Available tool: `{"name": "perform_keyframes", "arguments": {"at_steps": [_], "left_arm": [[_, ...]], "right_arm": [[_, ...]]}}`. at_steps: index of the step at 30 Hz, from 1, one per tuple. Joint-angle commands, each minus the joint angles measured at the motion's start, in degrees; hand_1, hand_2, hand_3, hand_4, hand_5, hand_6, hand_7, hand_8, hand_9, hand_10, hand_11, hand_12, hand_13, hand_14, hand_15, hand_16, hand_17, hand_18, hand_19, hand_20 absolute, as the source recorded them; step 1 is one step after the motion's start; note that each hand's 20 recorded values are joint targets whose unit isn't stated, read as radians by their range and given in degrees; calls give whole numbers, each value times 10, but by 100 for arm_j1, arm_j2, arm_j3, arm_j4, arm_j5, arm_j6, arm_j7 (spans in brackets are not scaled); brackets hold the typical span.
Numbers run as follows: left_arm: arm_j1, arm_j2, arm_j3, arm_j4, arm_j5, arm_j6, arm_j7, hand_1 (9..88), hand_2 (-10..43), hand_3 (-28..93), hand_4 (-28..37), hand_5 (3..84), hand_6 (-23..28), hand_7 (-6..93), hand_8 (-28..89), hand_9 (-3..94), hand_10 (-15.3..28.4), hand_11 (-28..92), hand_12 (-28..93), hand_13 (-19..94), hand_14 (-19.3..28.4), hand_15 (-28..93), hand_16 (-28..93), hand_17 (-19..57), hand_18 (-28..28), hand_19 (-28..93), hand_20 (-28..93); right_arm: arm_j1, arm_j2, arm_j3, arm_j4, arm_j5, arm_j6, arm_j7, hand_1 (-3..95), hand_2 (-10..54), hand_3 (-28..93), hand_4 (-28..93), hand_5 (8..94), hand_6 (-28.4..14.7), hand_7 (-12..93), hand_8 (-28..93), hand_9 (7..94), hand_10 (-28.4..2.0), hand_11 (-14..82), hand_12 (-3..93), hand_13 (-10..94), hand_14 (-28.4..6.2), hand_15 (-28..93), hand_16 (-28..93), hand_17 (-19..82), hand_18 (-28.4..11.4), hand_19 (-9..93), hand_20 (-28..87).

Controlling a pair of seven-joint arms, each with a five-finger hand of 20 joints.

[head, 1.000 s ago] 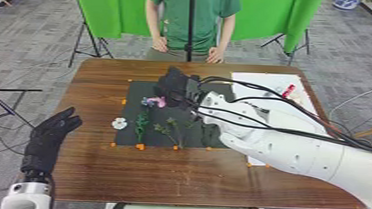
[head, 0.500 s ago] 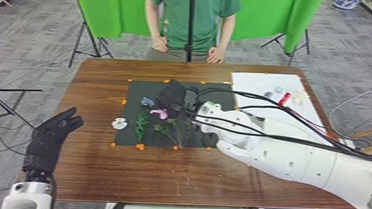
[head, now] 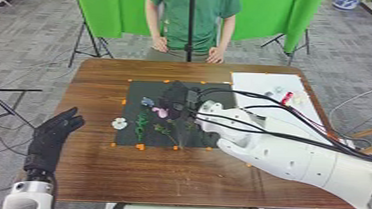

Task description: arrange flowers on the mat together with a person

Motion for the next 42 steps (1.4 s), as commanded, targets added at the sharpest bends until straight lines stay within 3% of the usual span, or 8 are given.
{"name": "perform_keyframes", "arguments": {"at_steps": [1,10,20,26,32,39,42], "left_arm": [[45,-22,8,25,42,-52,-68,342,-95,639,-203,469,50,107,-51,447,153,170,138,364,181,155,31,69,111,22,184],[38,-24,12,28,33,-49,-59,344,-95,638,-203,470,52,107,-51,447,154,169,139,361,184,158,30,68,112,24,183],[78,-31,-13,8,26,-39,-70,342,-95,640,-203,467,47,110,-52,447,153,168,139,362,182,156,29,67,112,25,182],[100,-35,-21,-3,33,-37,-64,342,-95,637,-203,463,41,112,-54,448,147,168,139,364,177,151,30,67,112,24,182],[115,-42,-36,-15,38,-40,-54,335,-95,634,-206,456,31,116,-56,447,136,168,138,373,166,143,31,70,111,21,182],[144,-47,-55,-17,26,-42,-42,327,-95,642,-211,451,23,128,-63,448,127,169,136,377,160,133,35,72,110,19,184],[120,-65,-28,-8,37,-62,-39,327,-95,643,-213,450,22,131,-65,448,126,168,136,379,158,130,36,73,110,18,185]], "right_arm": [[24,27,62,-103,-65,-197,-71,478,-95,690,-280,656,39,254,-8,722,-99,211,250,764,-43,778,272,328,-167,642,461],[23,83,122,-185,-92,-492,-115,442,-95,730,-280,641,41,242,-119,698,-103,218,226,756,-45,777,270,322,-169,638,462],[49,193,247,-306,-85,-749,-175,426,-95,746,-282,599,46,246,-133,676,-105,212,225,750,-47,776,270,316,-170,633,462],[-28,507,838,-775,223,-862,-85,419,-95,749,-283,565,49,235,-133,655,-109,204,225,742,-51,771,269,310,-173,630,461],[-1064,1059,2825,-1611,1178,-409,203,406,-95,754,-283,548,43,227,-127,633,-114,194,228,734,-57,760,264,294,-177,620,457],[-3499,1354,5756,-2549,3202,1448,375,365,-95,748,-272,550,26,208,-112,613,-130,171,226,690,-87,685,235,267,-173,539,416],[-4728,1109,7015,-2885,4193,1568,80,288,-78,708,-209,565,15,200,-106,614,-141,164,222,654,-114,567,207,247,-172,468,388]]}}
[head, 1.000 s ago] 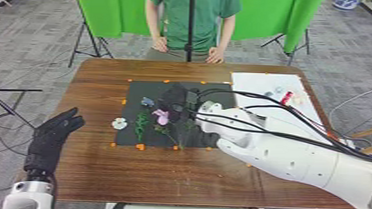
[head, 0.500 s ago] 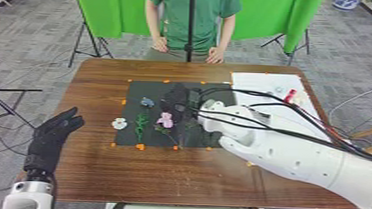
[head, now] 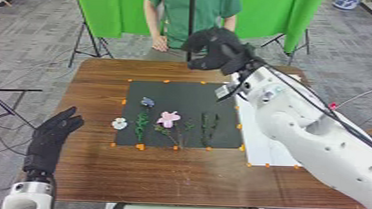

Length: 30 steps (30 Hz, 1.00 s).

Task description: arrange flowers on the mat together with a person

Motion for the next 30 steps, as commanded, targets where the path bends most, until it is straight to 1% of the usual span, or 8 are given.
{"name": "perform_keyframes", "arguments": {"at_steps": [1,5,6,9,13,19,25,30], "left_arm": [[82,-71,10,-1,43,-68,-35,327,-95,643,-214,450,22,132,-65,448,126,168,135,379,158,128,37,72,110,18,185],[64,-110,33,8,100,-104,-49,326,-95,646,-216,450,21,134,-66,448,126,168,135,379,159,125,39,73,110,18,185],[72,-117,30,2,102,-96,-41,326,-95,648,-216,450,22,133,-67,448,126,168,135,379,158,125,40,73,110,18,185],[101,-128,3,-11,93,-101,-35,325,-95,650,-218,450,21,134,-67,449,126,167,135,380,158,124,41,72,109,18,184],[107,-143,-14,-31,108,-107,-27,326,-95,650,-219,450,22,133,-67,449,127,167,135,381,158,124,41,72,108,18,184],[106,-156,-16,-49,139,-117,-31,326,-95,651,-220,449,21,133,-67,448,127,166,135,380,158,123,41,72,106,18,183],[96,-154,5,-43,246,-165,-88,326,-95,652,-220,450,21,133,-67,449,126,166,135,380,159,123,41,72,104,18,182],[135,-169,-19,-60,222,-155,-85,325,-95,653,-219,449,22,133,-66,448,126,166,135,380,159,123,41,72,104,18,182]], "right_arm": [[-3349,-125,3902,-740,2273,933,-484,266,-47,695,-199,570,10,196,-104,614,-146,161,222,632,-125,509,197,239,-172,447,379],[-4839,-996,5104,-974,4270,633,-1587,223,-5,686,-181,554,-5,165,-90,543,-160,94,192,501,-147,196,252,207,-169,317,334],[-5107,-1250,5266,-1005,4808,546,-1824,209,-1,684,-178,538,-7,155,-89,512,-161,73,183,453,-150,152,254,196,-172,283,322],[-5696,-1640,5173,-1035,6496,986,-2740,148,15,692,-166,487,-14,108,-77,437,-163,48,166,340,-156,83,225,181,-168,166,283],[-6307,-1980,5179,-1039,7067,916,-3077,100,36,705,-168,431,-11,75,-71,387,-155,33,142,275,-138,49,181,163,-165,109,261],[-6960,-2465,5540,-1116,6461,-27,-2870,68,38,720,-174,378,-11,57,-71,351,-152,24,121,230,-126,23,138,142,-158,53,240],[-6937,-2392,5444,-1131,6390,227,-2836,66,40,720,-174,386,-15,60,-68,356,-152,28,118,237,-125,34,125,145,-160,53,242],[-6915,-2398,5413,-1108,6389,282,-2919,65,42,721,-172,393,-16,63,-69,361,-153,30,118,244,-124,45,117,148,-162,57,243]]}}
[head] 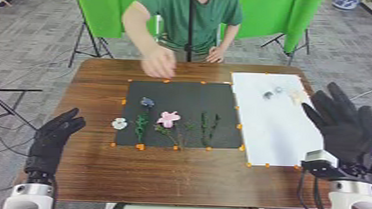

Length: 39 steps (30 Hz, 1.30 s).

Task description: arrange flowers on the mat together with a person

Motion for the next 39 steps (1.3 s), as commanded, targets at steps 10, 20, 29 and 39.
{"name": "perform_keyframes", "arguments": {"at_steps": [10,20,29,39], "left_arm": [[131,-72,-21,-33,32,-46,-75,326,-95,654,-223,450,20,134,-67,449,126,166,136,380,158,121,42,71,103,18,181],[133,-77,-33,-30,34,-48,-72,326,-95,655,-222,448,20,134,-67,449,126,165,135,380,157,120,42,71,103,18,181],[107,-64,-27,-14,37,-66,-46,325,-95,654,-219,449,21,134,-67,449,126,165,135,383,157,115,38,72,102,18,179],[105,-50,-45,-2,35,-70,-26,325,-95,655,-221,448,21,135,-67,449,126,165,135,381,156,115,40,72,102,18,179]], "right_arm": [[49,-94,-42,18,-226,283,-11,67,45,721,-171,398,-18,65,-70,366,-154,33,119,251,-129,58,113,152,-161,56,245],[52,-108,-45,37,-267,256,5,70,45,720,-172,407,-18,68,-70,370,-153,33,120,261,-133,66,113,154,-165,62,247],[99,-124,0,82,-337,78,97,73,37,725,-173,414,-17,73,-70,374,-153,34,120,266,-134,71,112,155,-166,62,246],[177,-88,-51,106,-356,141,114,76,37,721,-172,425,-19,76,-70,377,-152,35,121,271,-135,75,113,157,-168,64,248]]}}
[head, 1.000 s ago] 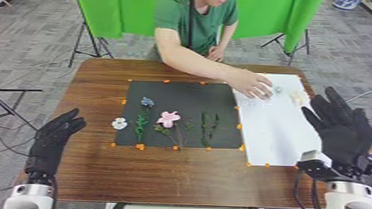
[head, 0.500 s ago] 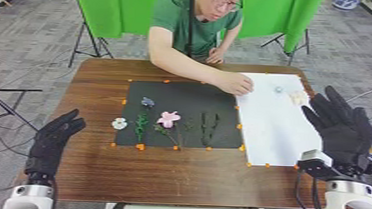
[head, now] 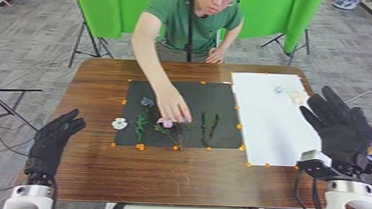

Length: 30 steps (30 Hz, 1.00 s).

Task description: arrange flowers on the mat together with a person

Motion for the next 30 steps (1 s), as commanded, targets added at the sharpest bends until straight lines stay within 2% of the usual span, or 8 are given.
{"name": "perform_keyframes", "arguments": {"at_steps": [1,23,30], "left_arm": [[61,-27,-36,16,7,-65,-15,325,-95,657,-221,449,21,135,-67,448,126,165,136,381,156,115,40,72,102,18,179],[42,-33,-29,32,4,-63,-34,325,-95,657,-222,448,19,135,-68,448,124,165,136,380,156,115,43,69,107,17,181],[81,-61,-46,5,-12,-48,-64,325,-95,657,-223,447,19,135,-67,448,125,165,136,379,155,113,43,69,106,17,181]], "right_arm": [[30,-11,-38,12,-81,16,20,76,37,720,-172,426,-19,76,-70,377,-152,35,121,272,-135,76,113,157,-168,64,248],[247,268,-84,65,-139,152,-36,88,27,719,-170,441,-21,81,-69,380,-154,36,125,275,-135,78,115,159,-168,65,250],[412,559,-223,175,-40,299,-265,87,21,725,-169,443,-21,84,-69,381,-155,37,127,277,-134,79,115,160,-168,66,250]]}}
